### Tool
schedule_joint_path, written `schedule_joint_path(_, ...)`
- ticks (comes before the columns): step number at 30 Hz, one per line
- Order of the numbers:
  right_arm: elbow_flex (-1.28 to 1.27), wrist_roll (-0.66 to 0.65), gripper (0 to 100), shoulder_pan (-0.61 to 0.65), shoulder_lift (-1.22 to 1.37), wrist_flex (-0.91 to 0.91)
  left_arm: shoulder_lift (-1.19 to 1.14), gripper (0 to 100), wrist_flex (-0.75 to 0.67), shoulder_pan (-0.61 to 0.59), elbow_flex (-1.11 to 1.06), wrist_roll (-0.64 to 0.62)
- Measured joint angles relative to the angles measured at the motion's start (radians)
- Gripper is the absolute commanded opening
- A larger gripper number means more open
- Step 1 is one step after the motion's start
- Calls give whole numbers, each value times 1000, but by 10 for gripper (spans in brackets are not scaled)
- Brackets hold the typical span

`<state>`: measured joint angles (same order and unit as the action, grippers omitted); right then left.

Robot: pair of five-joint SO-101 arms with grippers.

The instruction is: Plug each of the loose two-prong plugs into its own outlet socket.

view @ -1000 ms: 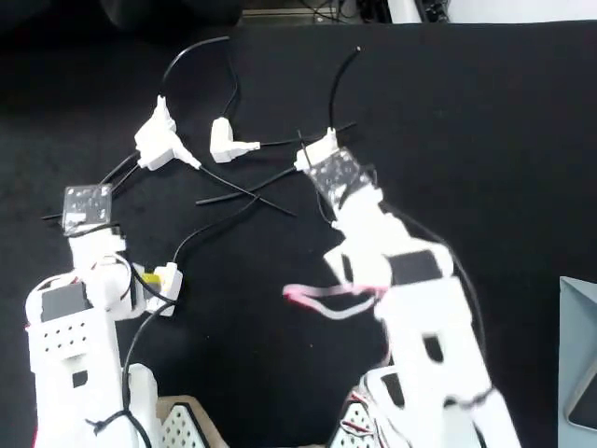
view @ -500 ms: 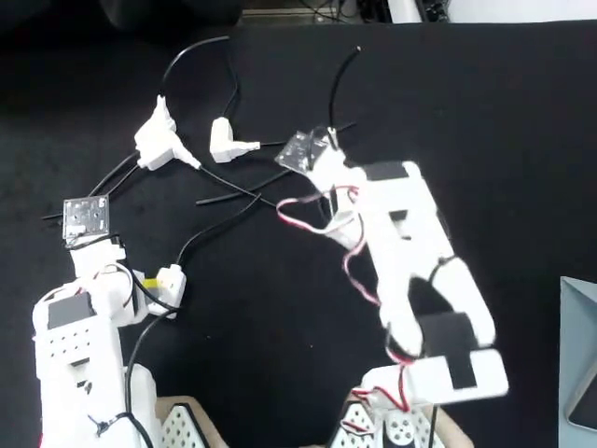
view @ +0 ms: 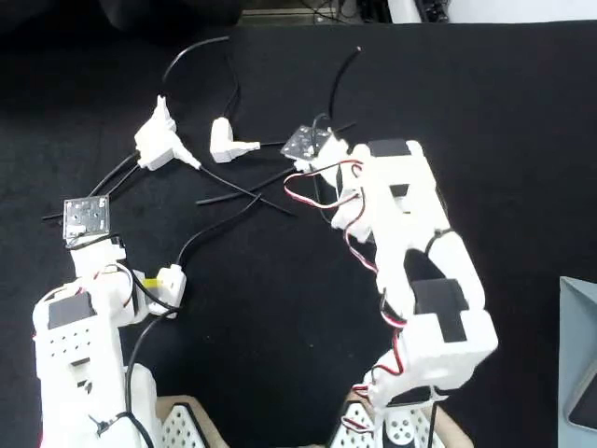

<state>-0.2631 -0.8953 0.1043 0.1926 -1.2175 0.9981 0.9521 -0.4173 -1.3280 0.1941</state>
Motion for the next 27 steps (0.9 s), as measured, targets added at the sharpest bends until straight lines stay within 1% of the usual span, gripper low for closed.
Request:
schedule_joint_path(10,75,-5,167,0,115,-5,0,288,0,0,0,-2)
schedule_joint_path(17,141,-5,15,-2,206,-3,0,288,0,0,0,-2)
schedule_joint_path(19,155,-17,14,-2,213,-8,0,288,0,0,0,-2)
schedule_joint_path(22,167,-58,11,-3,215,-49,0,288,0,0,0,-2)
schedule_joint_path(27,199,-72,11,-14,129,-201,0,288,0,0,0,-2)
